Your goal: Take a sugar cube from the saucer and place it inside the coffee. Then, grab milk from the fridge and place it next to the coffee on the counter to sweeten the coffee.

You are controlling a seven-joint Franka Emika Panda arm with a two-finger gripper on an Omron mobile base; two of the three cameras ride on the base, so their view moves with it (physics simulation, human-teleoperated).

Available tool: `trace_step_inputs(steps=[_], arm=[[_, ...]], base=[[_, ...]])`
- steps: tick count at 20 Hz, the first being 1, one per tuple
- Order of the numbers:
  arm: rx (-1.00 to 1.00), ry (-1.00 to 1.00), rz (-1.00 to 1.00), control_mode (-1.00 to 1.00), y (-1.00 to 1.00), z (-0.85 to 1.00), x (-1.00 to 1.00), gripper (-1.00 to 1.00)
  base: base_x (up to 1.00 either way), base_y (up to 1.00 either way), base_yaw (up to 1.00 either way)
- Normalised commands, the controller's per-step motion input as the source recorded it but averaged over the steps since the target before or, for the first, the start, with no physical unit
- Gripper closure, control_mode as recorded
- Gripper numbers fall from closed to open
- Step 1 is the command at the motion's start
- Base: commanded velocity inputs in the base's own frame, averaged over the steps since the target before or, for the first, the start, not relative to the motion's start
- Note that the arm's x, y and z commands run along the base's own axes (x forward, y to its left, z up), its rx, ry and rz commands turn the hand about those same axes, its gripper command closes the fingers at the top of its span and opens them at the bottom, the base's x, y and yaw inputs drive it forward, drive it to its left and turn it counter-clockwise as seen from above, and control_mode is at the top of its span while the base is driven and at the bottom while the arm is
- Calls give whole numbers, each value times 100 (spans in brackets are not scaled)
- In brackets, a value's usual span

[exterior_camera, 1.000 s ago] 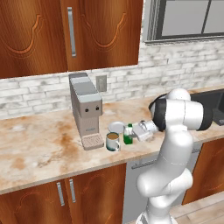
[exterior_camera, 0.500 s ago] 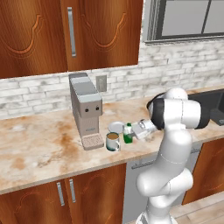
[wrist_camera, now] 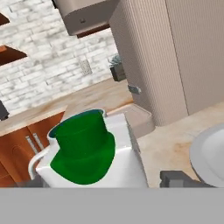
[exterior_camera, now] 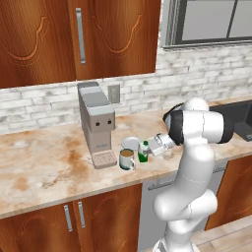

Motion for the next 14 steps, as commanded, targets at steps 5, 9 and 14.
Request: trace_step_inputs(steps=[5,9,14], arm=[[0,-2,0,-100,-5,0,0,-100],[0,-16,0,-100,-32,3,0,-100],[0,-24,-1,-100,-43,5,0,-100]], base=[[0,0,0],[0,0,0],[0,0,0]])
